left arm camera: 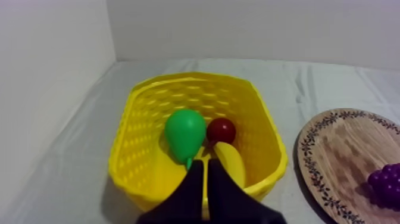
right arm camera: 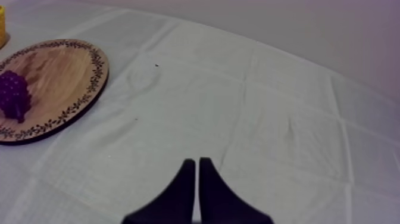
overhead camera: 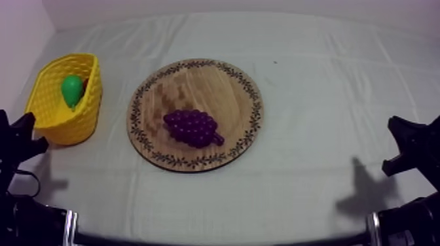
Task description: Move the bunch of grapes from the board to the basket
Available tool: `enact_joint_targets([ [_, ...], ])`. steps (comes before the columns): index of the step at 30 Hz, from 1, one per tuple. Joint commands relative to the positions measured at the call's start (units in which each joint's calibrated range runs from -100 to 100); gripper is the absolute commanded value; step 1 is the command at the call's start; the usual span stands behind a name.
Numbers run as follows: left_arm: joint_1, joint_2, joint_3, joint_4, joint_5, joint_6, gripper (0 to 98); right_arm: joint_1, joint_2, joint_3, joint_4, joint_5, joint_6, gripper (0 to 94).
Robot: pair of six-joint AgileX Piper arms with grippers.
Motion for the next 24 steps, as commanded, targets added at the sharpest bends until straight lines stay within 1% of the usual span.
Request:
enact_joint_targets([
  [1,0.7,0.0,0.1,0.36,1.2,2.2,0.0,0.0,0.0,0.0,0.0,0.0,0.0,0.4],
  [15,0.7,0.0,0.1,0.36,1.2,2.0,0.0,0.0,0.0,0.0,0.0,0.0,0.0,0.4],
  [20,0.9,0.0,-0.8,0.44,1.0,1.3,0.0,0.0,0.0,0.0,0.0,0.0,0.0,0.4],
  [22,0.9,0.4,-1.8,0.75,1.0,0.9,0.0,0.0,0.0,0.0,0.0,0.0,0.0,0.4],
  [24,0.6,1.3,-3.4,1.65,1.0,0.2,0.0,0.0,0.0,0.0,0.0,0.0,0.0,0.4],
])
